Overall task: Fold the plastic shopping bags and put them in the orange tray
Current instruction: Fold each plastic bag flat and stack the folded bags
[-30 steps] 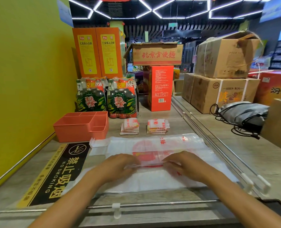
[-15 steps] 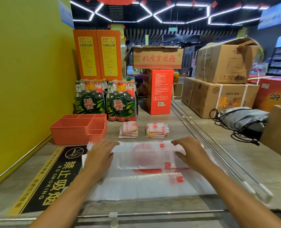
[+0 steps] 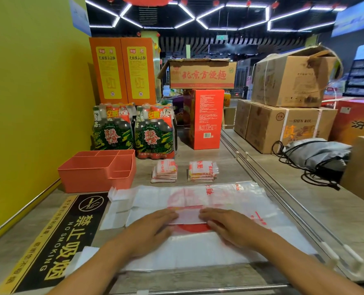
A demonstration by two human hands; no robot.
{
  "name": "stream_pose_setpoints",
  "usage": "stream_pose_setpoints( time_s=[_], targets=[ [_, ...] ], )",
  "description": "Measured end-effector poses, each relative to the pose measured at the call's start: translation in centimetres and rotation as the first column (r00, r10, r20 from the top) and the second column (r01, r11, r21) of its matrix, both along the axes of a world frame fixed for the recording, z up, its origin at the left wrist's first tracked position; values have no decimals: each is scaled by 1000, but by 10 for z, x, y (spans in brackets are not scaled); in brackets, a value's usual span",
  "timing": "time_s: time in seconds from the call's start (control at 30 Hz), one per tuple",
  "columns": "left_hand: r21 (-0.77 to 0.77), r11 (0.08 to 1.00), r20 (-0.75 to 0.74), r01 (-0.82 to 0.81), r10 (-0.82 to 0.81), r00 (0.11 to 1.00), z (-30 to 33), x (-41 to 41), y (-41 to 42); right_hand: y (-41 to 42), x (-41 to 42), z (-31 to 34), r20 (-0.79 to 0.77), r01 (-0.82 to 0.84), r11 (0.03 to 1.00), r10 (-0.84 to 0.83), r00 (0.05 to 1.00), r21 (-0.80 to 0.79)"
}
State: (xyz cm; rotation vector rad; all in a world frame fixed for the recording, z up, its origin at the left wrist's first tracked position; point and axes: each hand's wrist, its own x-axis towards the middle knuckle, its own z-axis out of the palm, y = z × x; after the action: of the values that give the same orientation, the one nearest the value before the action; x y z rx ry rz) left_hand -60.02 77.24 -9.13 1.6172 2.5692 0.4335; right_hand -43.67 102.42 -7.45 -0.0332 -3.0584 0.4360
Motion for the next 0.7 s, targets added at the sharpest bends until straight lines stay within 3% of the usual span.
stream_pose_setpoints(
  time_s=[0.1, 0.27, 0.4, 0.7],
  targets=[
    [-29, 999, 16, 17, -17, 1000, -2, -2, 2, -2, 1, -2, 73, 7, 997, -2, 997, -71],
    [-21, 998, 40, 66, -65, 997, -11, -11, 2, -2, 3, -1, 173, 25, 999, -20, 985, -28],
    [5, 1000, 79, 24, -24, 997, -13, -16, 0, 22, 18, 17, 299, 177, 984, -168, 939, -2],
    [141, 983, 48, -115, 109, 993, -13, -22, -4, 44, 28, 27, 277, 358, 932, -357, 892, 49]
  ],
)
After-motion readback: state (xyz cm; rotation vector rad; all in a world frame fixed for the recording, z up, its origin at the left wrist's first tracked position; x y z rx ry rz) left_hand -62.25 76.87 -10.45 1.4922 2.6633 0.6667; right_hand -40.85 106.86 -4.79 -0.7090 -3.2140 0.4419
